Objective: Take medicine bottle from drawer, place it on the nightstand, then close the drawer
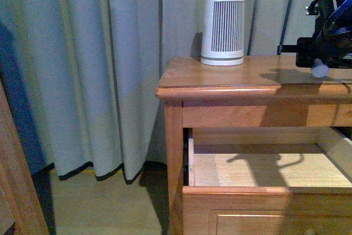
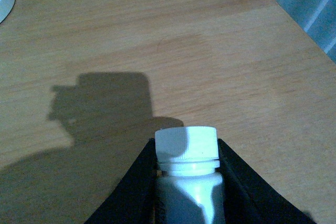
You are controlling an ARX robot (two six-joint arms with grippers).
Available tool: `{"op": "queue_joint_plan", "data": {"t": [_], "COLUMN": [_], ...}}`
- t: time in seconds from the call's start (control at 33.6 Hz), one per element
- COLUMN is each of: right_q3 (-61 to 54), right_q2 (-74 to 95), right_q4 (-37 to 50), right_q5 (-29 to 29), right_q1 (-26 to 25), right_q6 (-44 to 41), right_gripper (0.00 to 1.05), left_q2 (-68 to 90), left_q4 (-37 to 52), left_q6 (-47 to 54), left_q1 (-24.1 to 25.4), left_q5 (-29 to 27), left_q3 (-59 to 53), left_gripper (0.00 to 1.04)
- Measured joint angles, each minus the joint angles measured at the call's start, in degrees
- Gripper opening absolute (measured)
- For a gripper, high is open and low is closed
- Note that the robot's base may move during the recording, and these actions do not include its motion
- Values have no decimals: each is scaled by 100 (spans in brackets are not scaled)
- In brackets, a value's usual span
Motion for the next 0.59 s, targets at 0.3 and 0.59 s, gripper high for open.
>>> {"op": "queue_joint_plan", "data": {"t": [0.3,0.59], "right_q3": [-109,-2020], "right_q2": [-92,-2061], "right_q4": [435,1871], "right_q5": [26,195], "right_q1": [11,39], "right_q6": [-13,94], "right_gripper": [75,98], "left_q2": [0,0], "left_q4": [0,0], "left_q6": [0,0], "left_q1": [0,0], "left_q5": [2,0], "left_q3": [0,0], "left_gripper": [98,98]}}
